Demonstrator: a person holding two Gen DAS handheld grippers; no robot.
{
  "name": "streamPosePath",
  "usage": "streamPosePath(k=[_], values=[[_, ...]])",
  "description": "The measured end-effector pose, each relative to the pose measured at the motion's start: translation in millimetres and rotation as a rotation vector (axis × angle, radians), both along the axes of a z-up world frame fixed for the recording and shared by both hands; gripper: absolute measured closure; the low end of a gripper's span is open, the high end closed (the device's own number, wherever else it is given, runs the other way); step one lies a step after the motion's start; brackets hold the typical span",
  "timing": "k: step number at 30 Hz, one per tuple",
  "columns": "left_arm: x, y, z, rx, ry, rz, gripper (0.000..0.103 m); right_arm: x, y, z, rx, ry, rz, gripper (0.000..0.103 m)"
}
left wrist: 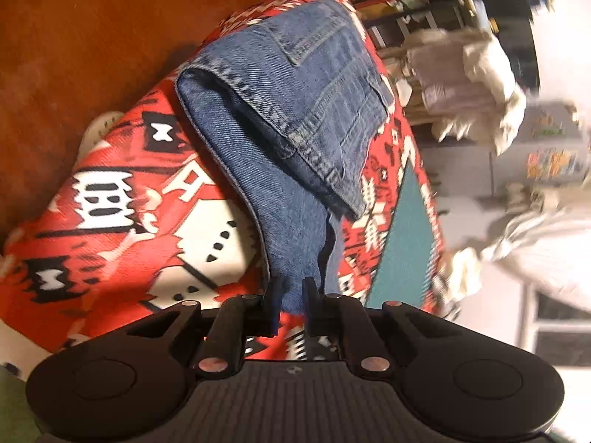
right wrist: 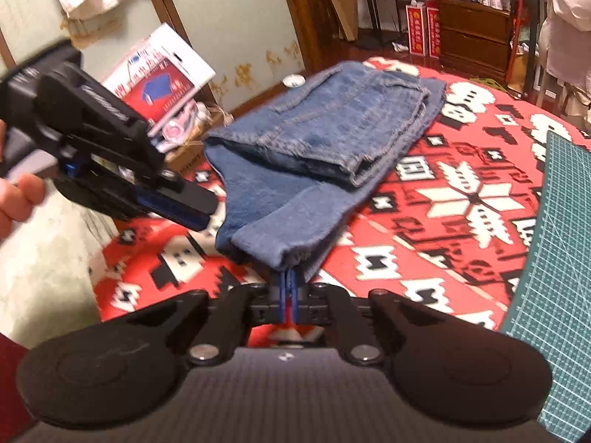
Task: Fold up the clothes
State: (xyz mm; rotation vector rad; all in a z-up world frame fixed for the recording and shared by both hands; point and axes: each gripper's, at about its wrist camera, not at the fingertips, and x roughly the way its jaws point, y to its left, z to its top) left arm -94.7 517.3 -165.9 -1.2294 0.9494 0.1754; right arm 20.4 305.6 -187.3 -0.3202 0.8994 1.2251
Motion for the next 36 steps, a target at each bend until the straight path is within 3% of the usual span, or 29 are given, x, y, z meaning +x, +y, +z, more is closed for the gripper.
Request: streamPosePath(k=[4,8,11,15,19,22,27,32,36], values=[[5.4,-18.4,13.4,0.128,0.029,-0.148,0.091,2.7,-0.7,-2.1,0.006,0.033,-0.029,0.101],[14.8,-35.4,23.9,0.28,0.051,-0.244,0.077,1.8,-0.6,-2.7,0.003,0.032,-0.035,0.101],[20.7,-42.9,26.3,0.327,0.029,-0.293,0.074,5.5,-2.6,-1.6,0.007,0.056,-0.056,0.101],[33.6,-60.7,26.5,0.439,0.091,-0.409,0.075,4.1,-4.6,-0.8,-0.018,0.057,-0.057,0.102],[33.1,-57.4,28.9,0.426,0.068,-0.405,0.075,5.5,-7.1,-3.9,-0.03,0.073,-0.065,0.102],[27.7,-47.4,33.9,0.394,0.038,-0.347,0.075,5.0,-12.5,-2.8,-0.034,0.078,-0.066,0.103],[23.8,-26.4,38.6,0.329,-0.032,-0.228,0.09,7.1,-23.3,15.3,0.021,0.075,-0.106,0.103],[40.8,-25.7,27.1,0.27,-0.054,-0.258,0.094,7.1,-8.1,38.4,0.1,0.055,-0.105,0.103],[49.4,-30.8,10.4,0.28,0.006,-0.306,0.096,2.7,15.5,20.7,0.025,0.053,-0.061,0.102]])
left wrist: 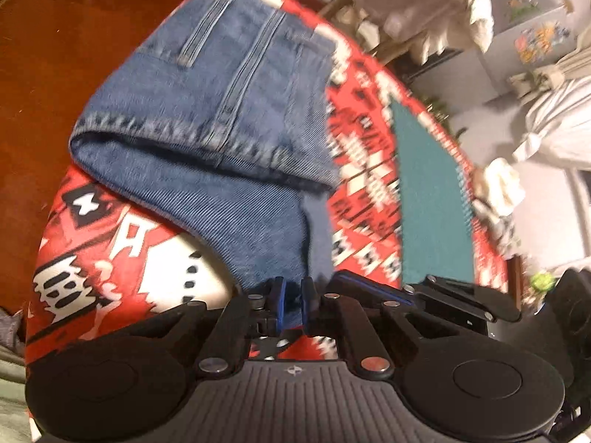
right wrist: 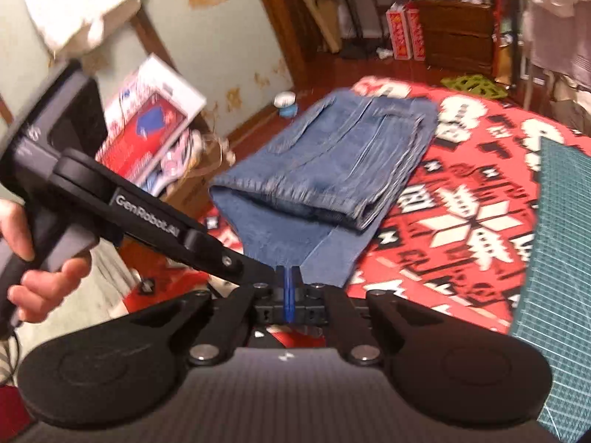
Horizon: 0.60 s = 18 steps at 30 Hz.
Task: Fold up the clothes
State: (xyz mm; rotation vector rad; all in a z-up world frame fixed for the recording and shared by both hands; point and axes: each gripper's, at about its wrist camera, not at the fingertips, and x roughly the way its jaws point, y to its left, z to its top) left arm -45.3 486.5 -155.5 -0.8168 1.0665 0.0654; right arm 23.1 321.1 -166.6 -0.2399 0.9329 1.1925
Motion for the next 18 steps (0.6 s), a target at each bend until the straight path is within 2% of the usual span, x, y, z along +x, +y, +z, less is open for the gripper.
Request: streamPosePath(k=[3,7,9,12,18], values=[[-1.2,-0.6,-9.4,-0.001,0.018,-0.001,0.099,-3.3,1.4,-17.0,-0.037,0.019,0.015,0.103],[-6.0,-5.0,-17.7,-0.022,0.034,-0.022,0.1,-8.8,-7.9,-23.6,-0.05,0.03,0.028,0.103],[-9.0,-10.0,-18.0,0.0,0.045,-0.038,0.1,-10.6,-9.0,-27.0,-0.072,0.033,0.041,0.103],[-13.4,-17.6,-18.4,0.034,0.061,-0.061,0.1,-9.3,-18.2,-21.2,-0.03,0.061,0.019,0.102],[-24.0,2.4,8.5,-0.044,-0.05,0.001,0.1,-0.1,-25.5,13.1,0.04,0.042,-0.003,0.101]])
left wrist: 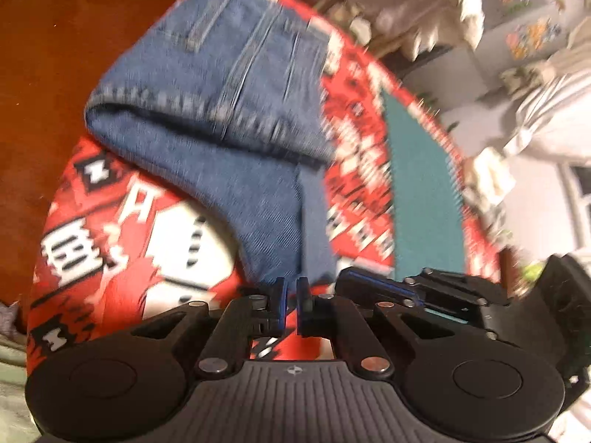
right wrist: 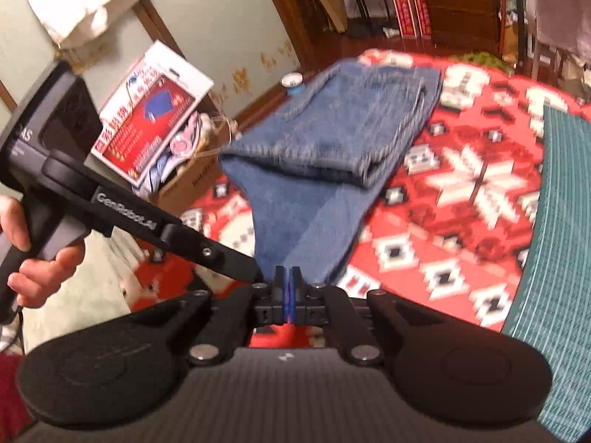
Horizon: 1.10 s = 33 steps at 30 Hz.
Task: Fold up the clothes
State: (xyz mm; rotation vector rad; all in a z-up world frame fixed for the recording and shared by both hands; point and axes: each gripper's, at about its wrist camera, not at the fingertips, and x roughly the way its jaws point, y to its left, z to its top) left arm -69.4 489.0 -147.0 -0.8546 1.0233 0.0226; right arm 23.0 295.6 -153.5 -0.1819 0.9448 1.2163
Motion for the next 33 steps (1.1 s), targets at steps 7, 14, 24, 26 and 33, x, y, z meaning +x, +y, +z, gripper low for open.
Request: streamPosePath(k=[7,14,24,26,33], values=[[17.6,27.6,14.1,0.034,-0.078,0.136,0.099,31.1,44.9,4.7,-0.019,-0.024,-0.063,0.099],[24.2,36.6,-24.8,0.04,0.05,0.183,0.1,39.9,70.6,-28.7,-0.083,-0.029,-0.079,0.097],[6.8,19.7,-22.9,0.073,0.032,0.131,0.099,4.1,45.8,-31.8,-0.066,-0.058,-0.061,0.096],[4.2,15.2,-21.5,0.055,0.024,0.11,0.099,1.7,41.6,-28.6,-0.065,-0.048,-0.063,0.096],[6.6,-4.9,-23.2,0.066,0.041,0.041,0.099,-4.8,30.1,-26.4,-0.08,-0.032,-0.052,0.096]])
